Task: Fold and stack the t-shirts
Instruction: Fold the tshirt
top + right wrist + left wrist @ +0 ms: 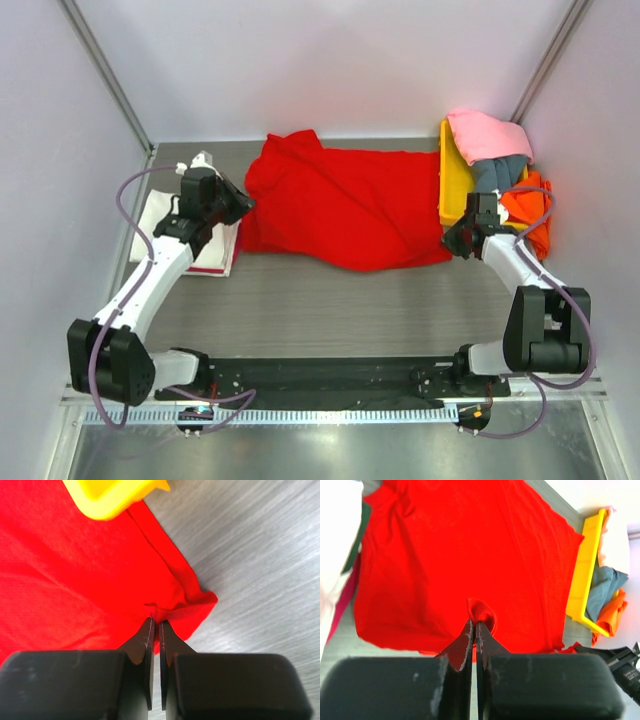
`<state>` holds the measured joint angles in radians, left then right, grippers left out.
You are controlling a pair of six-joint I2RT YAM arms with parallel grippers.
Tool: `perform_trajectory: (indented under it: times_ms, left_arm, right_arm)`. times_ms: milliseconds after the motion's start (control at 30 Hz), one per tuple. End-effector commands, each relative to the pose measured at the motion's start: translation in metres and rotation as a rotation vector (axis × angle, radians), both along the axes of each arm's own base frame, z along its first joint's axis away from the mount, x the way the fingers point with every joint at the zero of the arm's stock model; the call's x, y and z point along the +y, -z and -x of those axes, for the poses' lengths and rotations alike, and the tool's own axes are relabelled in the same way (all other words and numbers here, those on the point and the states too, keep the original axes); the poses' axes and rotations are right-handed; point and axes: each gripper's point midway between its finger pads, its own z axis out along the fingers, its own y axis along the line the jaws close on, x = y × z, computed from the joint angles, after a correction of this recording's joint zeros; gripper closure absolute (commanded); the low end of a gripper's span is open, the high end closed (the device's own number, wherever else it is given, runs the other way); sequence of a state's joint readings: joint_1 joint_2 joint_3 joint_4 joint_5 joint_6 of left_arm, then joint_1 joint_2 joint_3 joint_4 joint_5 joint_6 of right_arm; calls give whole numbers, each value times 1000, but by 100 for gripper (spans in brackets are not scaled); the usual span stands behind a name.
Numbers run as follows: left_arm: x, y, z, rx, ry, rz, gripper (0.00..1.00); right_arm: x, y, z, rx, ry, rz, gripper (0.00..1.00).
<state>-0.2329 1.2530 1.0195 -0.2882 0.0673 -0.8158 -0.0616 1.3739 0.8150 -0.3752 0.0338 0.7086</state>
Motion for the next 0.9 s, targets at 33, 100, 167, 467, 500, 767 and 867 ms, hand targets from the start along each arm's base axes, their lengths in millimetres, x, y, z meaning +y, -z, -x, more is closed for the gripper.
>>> perform_trajectory:
  times_ms: [33, 100, 167, 467, 500, 767, 867]
  left_arm:
    - [3, -36, -35, -102, -4, 8, 100]
    - [4, -39, -43, -108, -2, -3, 100]
    - [4, -37, -53, -95, -2, -8, 100]
    - [1, -38, -91, -95, -22, -13, 100]
    - [0, -33, -95, -82, -22, -15, 100]
    - [-1, -36, -122, -79, -16, -39, 100]
    - [1, -30, -129, -64, -22, -45, 100]
  right_arm:
    - [-7, -22, -30, -69, 37, 22, 99]
    - [-7, -24, -38, -72, 45, 20, 99]
    - [-7, -20, -43, -64, 55, 14, 99]
    - [-6, -27, -69, -93, 94, -3, 99]
    - [-7, -29, -72, -100, 98, 0, 99]
    - [-11, -29, -76, -106, 159, -12, 99]
    - [-11, -28, -76, -121, 194, -35, 99]
